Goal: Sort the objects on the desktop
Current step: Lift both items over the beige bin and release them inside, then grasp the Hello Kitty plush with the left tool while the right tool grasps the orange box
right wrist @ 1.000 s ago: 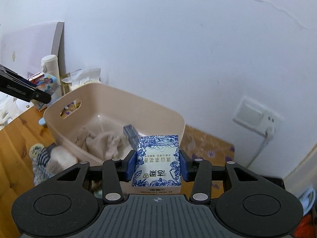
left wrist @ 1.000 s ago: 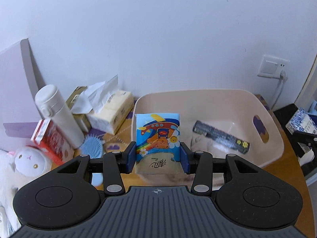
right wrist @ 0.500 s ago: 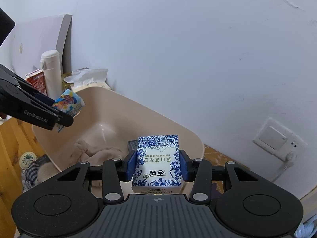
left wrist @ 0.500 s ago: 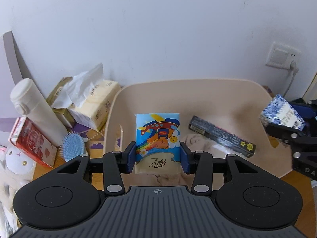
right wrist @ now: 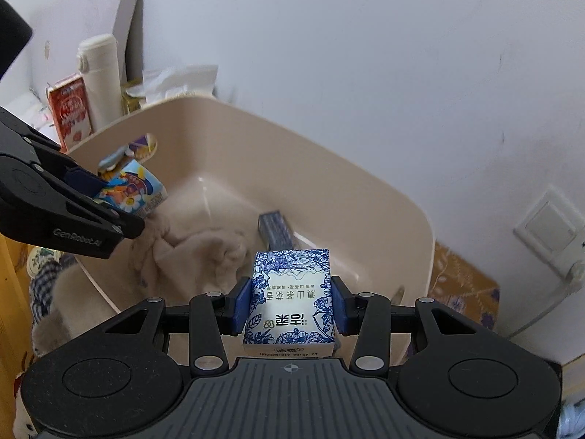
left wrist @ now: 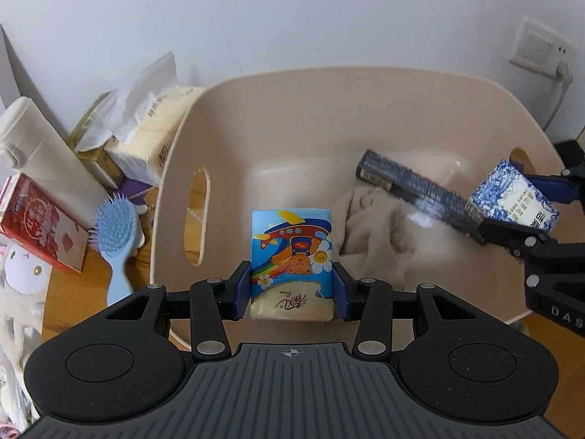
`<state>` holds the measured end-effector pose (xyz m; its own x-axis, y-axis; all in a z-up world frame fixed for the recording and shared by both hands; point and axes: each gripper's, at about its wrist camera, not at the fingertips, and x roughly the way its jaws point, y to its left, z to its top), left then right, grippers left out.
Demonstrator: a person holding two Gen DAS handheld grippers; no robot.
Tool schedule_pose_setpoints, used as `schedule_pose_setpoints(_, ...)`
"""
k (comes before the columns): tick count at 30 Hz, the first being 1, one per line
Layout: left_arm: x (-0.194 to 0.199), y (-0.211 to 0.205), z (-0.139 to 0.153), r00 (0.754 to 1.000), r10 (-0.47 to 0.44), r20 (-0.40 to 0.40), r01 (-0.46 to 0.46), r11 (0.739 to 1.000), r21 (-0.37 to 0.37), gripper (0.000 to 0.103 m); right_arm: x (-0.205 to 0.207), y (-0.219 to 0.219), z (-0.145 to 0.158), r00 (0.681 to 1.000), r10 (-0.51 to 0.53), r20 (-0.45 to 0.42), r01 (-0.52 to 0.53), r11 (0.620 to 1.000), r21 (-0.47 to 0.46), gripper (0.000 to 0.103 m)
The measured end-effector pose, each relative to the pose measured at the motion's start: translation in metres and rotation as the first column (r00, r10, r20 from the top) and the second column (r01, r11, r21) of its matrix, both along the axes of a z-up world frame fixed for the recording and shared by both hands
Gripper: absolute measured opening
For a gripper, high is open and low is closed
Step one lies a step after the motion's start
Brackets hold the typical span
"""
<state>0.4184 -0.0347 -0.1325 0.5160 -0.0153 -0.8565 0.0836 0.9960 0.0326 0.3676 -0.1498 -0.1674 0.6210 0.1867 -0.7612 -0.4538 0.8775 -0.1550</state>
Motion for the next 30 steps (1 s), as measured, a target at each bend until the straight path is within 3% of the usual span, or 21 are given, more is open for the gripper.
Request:
schedule_pose_setpoints(4, -0.002, -0.002, 0.001, 1.000, -0.018, -0.016, 0.018, 1.000, -0.006, 0.046, -0.002, -0.007, -0.005, 0.999, -0.031, -0.024, 0.031, 0.999, 0.020, 0.043)
schedule_pose_setpoints(5, -0.002, -0.002, 0.001, 1.000, -0.018, -0.018, 0.018, 1.000, -0.011, 0.046, -0.002, -0.009, -0.005, 0.999, -0.037, -0.027, 0.038, 0.999, 0.027, 0.053)
schedule_pose_setpoints(7, -0.003, -0.003, 0.002, 0.999, -0.025, -0.021, 0.025, 1.000, -0.003, 0.047, -0.004, -0.012, -0.003, 0.999, -0.044, -0.025, 0.045, 0.998, 0.033, 0.052)
schedule_pose_setpoints(9, -0.005, -0.006, 0.004, 0.999, -0.030, -0.018, 0.030, 0.999, 0.010, 0.051, -0.006, -0.013, -0.001, 0.999, -0.041, -0.015, 0.042, 0.999, 0.030, 0.054)
schedule_pose_setpoints(11, -0.009, -0.005, 0.007, 1.000, -0.018, -0.011, 0.018, 1.000, 0.011, 0.063, -0.010, -0.013, 0.003, 0.999, -0.042, -0.004, 0.042, 0.998, 0.036, 0.060)
schedule_pose_setpoints(14, -0.013, -0.005, 0.014, 1.000, -0.014, -0.004, 0.014, 1.000, 0.000, 0.071, -0.014, -0.015, 0.012, 0.999, -0.042, 0.013, 0.041, 0.998, 0.043, 0.066)
schedule_pose_setpoints(17, -0.019, -0.006, 0.020, 1.000, -0.022, -0.009, 0.022, 1.000, -0.001, 0.072, -0.021, -0.018, 0.022, 0.998, -0.041, 0.037, 0.040, 0.998, 0.046, 0.075)
schedule_pose_setpoints(22, -0.035, -0.005, 0.035, 1.000, -0.016, 0.023, 0.017, 1.000, -0.020, 0.077, -0.032, -0.023, 0.039, 0.997, -0.049, 0.061, 0.044, 0.996, 0.074, 0.080)
schedule_pose_setpoints(26, -0.050, -0.004, 0.049, 0.998, -0.004, 0.055, 0.006, 1.000, -0.019, 0.082, -0.045, -0.028, 0.050, 0.994, -0.059, 0.093, 0.051, 0.995, 0.091, 0.101)
schedule_pose_setpoints(30, -0.068, -0.005, 0.054, 0.997, 0.004, 0.073, -0.005, 1.000, 0.017, 0.082, -0.061, -0.037, 0.057, 0.992, -0.060, 0.108, 0.049, 0.994, 0.100, 0.103)
